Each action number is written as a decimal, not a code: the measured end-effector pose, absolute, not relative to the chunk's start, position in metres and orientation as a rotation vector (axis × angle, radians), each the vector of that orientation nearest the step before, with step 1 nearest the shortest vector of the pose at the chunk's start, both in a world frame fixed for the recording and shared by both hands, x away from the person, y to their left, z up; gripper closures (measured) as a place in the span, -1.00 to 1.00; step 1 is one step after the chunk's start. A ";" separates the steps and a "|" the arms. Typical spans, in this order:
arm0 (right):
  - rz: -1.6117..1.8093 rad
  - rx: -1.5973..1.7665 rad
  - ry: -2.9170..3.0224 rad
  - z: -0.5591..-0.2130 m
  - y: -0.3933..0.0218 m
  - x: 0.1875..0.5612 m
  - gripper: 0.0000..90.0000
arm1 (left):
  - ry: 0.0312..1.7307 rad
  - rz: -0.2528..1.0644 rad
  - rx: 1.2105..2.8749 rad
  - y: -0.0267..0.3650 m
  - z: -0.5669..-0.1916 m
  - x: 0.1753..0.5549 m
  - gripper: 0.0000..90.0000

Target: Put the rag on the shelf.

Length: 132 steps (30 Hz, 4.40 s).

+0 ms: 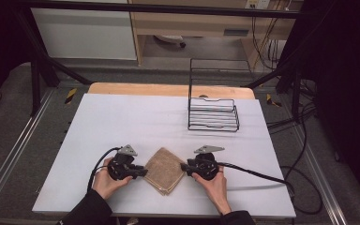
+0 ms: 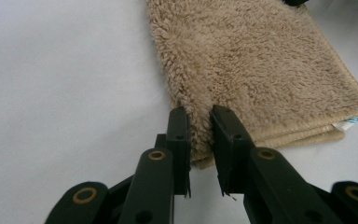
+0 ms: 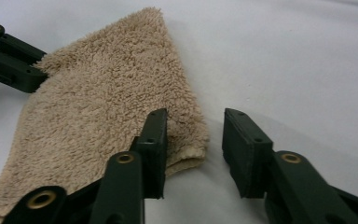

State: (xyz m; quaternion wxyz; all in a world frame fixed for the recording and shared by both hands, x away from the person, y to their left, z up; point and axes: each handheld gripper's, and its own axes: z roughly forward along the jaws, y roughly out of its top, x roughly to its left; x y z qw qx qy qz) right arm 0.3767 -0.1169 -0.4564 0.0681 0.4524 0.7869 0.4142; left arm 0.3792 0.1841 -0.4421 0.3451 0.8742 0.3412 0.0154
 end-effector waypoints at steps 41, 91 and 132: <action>1.316 1.178 2.381 -0.423 -0.119 0.410 -0.02 | 1.028 0.228 2.117 0.181 -0.414 0.389 -0.33; 1.266 1.287 2.340 -0.439 -0.113 0.408 -0.45 | 1.025 0.179 2.139 0.160 -0.448 0.426 0.75; 1.371 1.435 2.375 -0.433 -0.102 0.415 0.88 | 1.001 0.128 2.042 0.173 -0.432 0.423 0.86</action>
